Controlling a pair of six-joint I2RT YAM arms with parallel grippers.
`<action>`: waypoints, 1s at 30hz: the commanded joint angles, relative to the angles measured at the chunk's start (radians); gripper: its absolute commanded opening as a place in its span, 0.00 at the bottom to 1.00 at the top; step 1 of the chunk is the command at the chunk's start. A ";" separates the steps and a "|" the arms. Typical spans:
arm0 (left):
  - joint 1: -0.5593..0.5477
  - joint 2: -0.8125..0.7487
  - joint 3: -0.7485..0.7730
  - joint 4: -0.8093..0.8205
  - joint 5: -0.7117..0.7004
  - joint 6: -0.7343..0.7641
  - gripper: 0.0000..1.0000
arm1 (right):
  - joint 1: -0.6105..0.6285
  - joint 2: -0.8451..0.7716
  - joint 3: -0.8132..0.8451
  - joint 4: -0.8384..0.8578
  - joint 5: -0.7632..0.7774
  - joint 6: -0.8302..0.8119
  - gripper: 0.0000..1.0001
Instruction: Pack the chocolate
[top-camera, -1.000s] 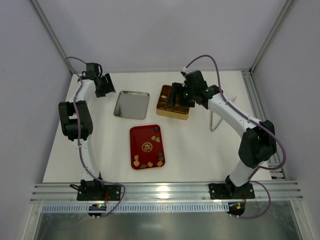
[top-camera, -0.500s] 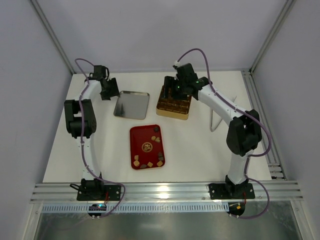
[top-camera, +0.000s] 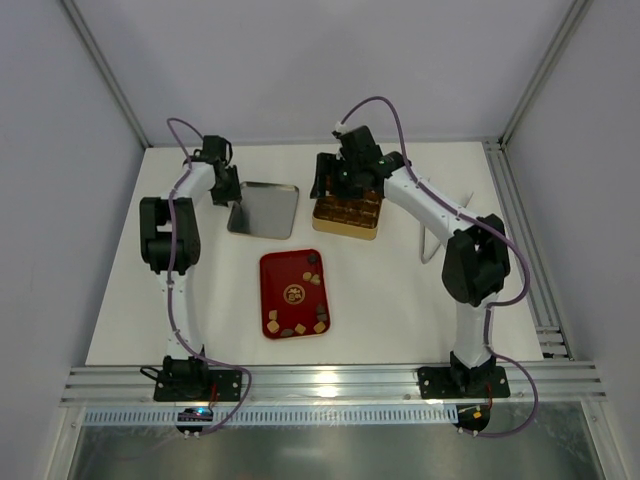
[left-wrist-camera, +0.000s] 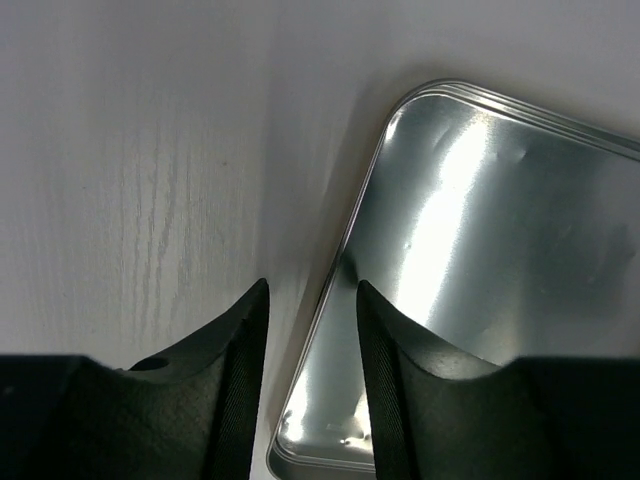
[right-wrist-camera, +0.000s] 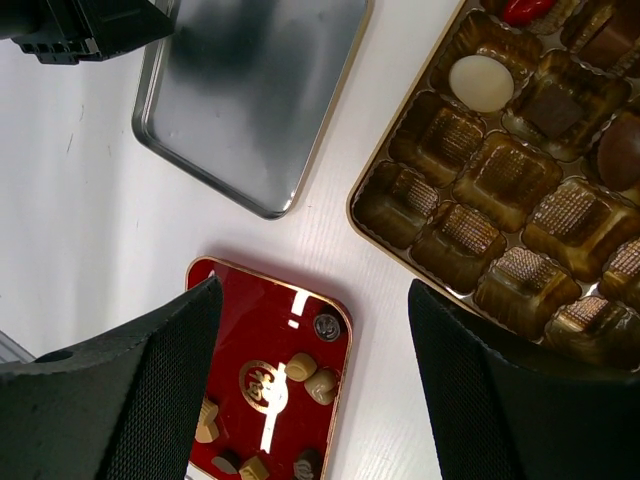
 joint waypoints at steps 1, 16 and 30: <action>0.002 0.005 0.022 -0.009 -0.011 0.011 0.39 | 0.019 0.027 0.065 -0.005 -0.008 -0.023 0.75; 0.017 -0.070 -0.032 -0.031 0.094 -0.012 0.00 | 0.025 0.216 0.251 -0.047 -0.108 -0.057 0.75; 0.105 -0.239 -0.145 -0.025 0.302 -0.055 0.00 | 0.027 0.338 0.407 -0.085 -0.115 -0.058 0.75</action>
